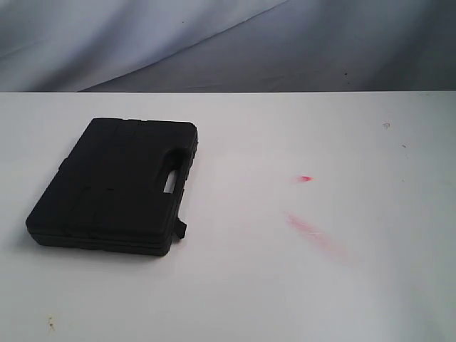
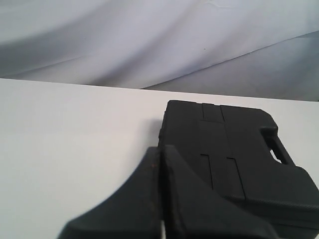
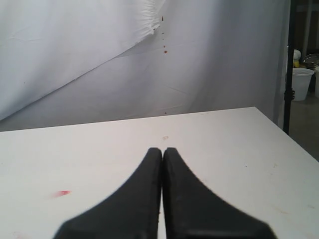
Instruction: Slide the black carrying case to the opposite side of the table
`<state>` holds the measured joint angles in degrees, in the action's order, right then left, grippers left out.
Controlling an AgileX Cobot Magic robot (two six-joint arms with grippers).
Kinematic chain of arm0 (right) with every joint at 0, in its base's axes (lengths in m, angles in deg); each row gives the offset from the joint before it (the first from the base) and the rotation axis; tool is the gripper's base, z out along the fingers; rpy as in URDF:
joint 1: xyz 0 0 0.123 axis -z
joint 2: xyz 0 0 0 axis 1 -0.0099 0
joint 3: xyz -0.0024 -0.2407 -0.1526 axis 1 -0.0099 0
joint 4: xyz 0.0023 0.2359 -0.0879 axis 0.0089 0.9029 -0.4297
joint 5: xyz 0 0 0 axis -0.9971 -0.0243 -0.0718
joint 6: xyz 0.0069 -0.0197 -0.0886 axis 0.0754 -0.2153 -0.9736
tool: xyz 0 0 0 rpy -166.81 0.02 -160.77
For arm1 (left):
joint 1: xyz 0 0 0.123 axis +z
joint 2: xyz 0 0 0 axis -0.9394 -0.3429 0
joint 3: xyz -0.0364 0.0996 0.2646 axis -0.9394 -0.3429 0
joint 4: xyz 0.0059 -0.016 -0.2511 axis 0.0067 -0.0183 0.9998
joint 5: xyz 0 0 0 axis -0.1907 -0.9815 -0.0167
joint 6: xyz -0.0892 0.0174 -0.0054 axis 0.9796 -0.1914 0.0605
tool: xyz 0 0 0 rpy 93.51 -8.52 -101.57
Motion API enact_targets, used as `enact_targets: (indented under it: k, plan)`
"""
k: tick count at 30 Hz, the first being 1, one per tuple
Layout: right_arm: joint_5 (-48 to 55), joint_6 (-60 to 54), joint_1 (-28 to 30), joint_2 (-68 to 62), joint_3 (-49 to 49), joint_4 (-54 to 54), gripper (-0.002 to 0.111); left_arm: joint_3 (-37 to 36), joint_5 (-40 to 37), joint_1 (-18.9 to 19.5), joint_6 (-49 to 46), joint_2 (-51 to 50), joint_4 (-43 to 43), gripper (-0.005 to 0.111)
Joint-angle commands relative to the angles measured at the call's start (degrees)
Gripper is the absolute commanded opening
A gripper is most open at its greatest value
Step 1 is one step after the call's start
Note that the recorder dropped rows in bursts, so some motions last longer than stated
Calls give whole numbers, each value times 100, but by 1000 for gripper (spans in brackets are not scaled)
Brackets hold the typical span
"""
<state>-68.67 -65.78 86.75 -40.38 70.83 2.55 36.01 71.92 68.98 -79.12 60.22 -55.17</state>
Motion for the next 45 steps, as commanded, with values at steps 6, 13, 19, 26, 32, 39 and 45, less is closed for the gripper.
enact_targets:
  k: [6, 13, 19, 26, 32, 39, 45]
  plan:
    - [-20, 10, -17, 22, -23, -51, 0, -27, 376, -35, 0, 16, -133, 0]
    - [-20, 10, -17, 22, -23, -51, 0, -27, 1097, -35, 13, 16, -89, 0]
    - [-20, 10, -17, 22, -23, -51, 0, -27, 1144, -35, 23, 16, 418, 0]
    - [-20, 10, -17, 22, -23, -51, 0, -27, 1253, -35, 23, 16, 1267, 0]
    - [-20, 10, -17, 22, -23, -51, 0, -27, 1862, -35, 23, 16, 1267, 0]
    - [-20, 10, -17, 22, -23, -51, 0, -27, 3575, -35, 49, 16, 1156, 0]
    - [-20, 10, -17, 22, -23, -51, 0, 114, 5687, -35, 302, 16, -379, 0]
